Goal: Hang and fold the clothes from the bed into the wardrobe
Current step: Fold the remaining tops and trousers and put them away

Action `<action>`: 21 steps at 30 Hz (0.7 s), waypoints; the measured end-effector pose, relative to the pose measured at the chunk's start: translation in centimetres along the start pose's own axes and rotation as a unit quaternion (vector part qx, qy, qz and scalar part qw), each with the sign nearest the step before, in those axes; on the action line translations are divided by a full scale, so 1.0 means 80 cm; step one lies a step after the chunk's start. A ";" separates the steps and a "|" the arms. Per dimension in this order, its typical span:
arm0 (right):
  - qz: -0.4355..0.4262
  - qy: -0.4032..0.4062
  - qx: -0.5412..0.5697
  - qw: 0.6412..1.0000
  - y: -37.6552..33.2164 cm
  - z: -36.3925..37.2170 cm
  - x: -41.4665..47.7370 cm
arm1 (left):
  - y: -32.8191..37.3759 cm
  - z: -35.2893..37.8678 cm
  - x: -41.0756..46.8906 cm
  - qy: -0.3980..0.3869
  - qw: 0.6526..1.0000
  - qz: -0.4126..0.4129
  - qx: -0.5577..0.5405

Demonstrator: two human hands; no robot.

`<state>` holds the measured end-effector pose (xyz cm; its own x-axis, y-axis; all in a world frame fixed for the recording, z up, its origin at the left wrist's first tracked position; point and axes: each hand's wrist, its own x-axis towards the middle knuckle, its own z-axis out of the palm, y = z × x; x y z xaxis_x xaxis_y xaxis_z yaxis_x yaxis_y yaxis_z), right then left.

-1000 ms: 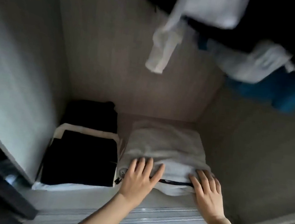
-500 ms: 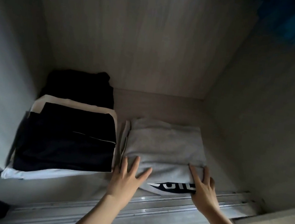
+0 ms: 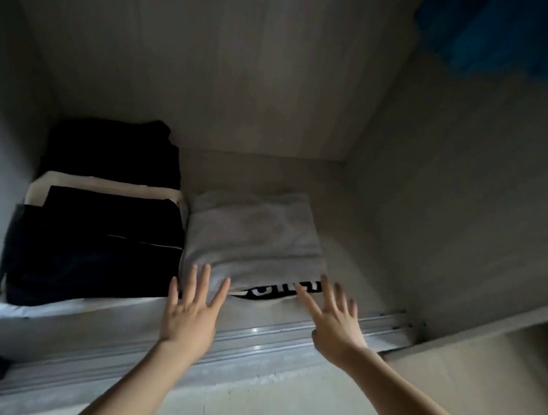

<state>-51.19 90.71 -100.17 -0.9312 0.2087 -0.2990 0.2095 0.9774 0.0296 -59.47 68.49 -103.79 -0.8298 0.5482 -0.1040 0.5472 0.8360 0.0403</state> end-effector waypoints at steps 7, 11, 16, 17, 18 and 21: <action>-0.049 0.045 -0.056 0.996 0.024 -0.216 -0.155 | 0.047 -0.246 -0.093 -0.072 0.997 0.014 -0.017; 0.000 0.056 -0.057 0.997 0.054 -0.308 -0.238 | 0.100 -0.370 -0.135 -0.054 0.995 0.081 -0.008; 0.065 0.086 -0.047 0.993 0.090 -0.424 -0.390 | 0.223 -0.536 -0.206 -0.115 0.975 0.182 -0.053; 0.090 0.091 -0.043 0.991 0.105 -0.449 -0.425 | 0.253 -0.566 -0.210 -0.104 0.970 0.208 -0.064; 0.117 0.093 -0.036 0.988 0.119 -0.469 -0.460 | 0.282 -0.595 -0.215 -0.088 0.965 0.239 -0.068; 0.191 0.097 -0.041 0.976 0.162 -0.511 -0.543 | 0.350 -0.665 -0.219 -0.053 0.943 0.327 -0.041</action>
<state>-20.21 95.72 -47.81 -0.8306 0.5530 -0.0656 0.5348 0.8249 0.1828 -35.38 83.54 -47.95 -0.2994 0.9453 -0.1293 0.9242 0.3210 0.2070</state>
